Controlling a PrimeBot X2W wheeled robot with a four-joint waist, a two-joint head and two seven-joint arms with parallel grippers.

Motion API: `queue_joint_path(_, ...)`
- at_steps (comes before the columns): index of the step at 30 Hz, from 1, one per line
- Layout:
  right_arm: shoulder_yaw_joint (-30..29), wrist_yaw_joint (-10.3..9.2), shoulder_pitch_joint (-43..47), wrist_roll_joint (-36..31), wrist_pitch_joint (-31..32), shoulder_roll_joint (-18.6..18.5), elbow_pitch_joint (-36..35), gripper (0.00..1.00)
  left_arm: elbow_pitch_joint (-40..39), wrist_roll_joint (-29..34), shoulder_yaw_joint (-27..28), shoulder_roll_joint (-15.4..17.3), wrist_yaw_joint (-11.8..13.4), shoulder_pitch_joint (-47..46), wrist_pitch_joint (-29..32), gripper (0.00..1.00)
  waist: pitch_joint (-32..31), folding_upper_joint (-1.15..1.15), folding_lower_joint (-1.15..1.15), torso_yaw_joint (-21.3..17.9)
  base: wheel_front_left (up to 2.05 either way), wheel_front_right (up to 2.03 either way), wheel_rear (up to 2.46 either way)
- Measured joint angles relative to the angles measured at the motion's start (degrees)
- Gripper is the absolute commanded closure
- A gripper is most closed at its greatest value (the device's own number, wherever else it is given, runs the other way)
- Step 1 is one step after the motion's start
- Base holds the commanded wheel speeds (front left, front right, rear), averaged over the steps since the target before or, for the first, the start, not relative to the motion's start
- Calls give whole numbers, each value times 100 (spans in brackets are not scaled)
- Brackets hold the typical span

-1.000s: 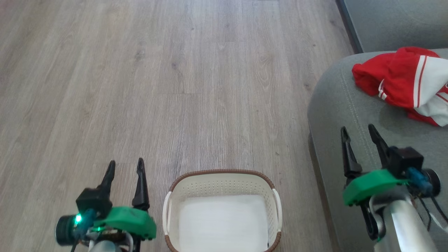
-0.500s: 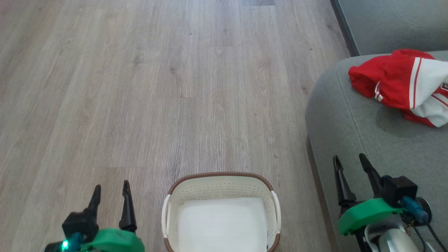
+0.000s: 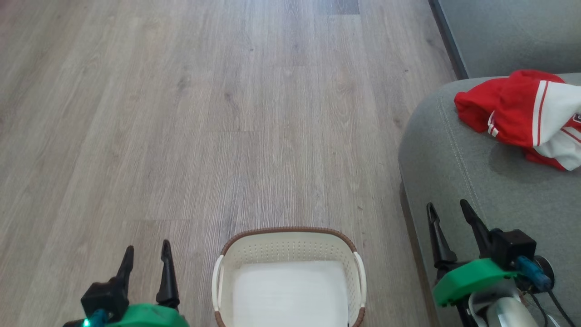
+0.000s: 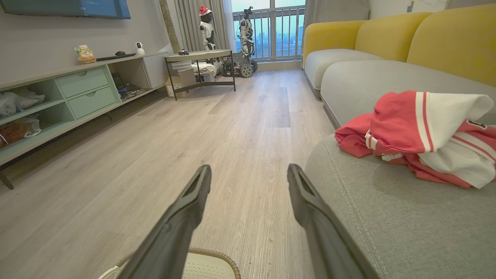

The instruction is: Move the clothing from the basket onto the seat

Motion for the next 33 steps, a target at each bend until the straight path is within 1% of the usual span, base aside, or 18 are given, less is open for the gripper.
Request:
queue_joint_path(16, 37, 0, 105, 55, -42, 0, 53, 0, 132, 101, 46, -44, -52, 0, 0, 0, -30, 0, 0, -6, 0, 0, 0)
queue_joint_path(17, 37, 0, 105, 55, -42, 0, 53, 100, 154, 101, 46, -46, -52, 0, 0, 100, -31, 0, 0, -6, 0, 0, 0)
queue_joint_path(24, 54, 0, 389, 92, -5, 1, 601, 100, 653, 54, -13, -162, -53, 226, 33, 100, -28, 0, 0, -11, 0, 0, 0)
queue_joint_path(31, 26, 0, 436, 550, 111, 1, 592, 100, 683, -342, 34, -193, -172, 213, 119, 100, -5, 0, 0, -21, 0, 0, 0)
queue_joint_path(33, -5, 0, 436, 747, 123, 1, 579, 100, 686, -512, 60, -209, -240, 213, 160, 100, 4, 0, 0, -26, 0, 0, 0)
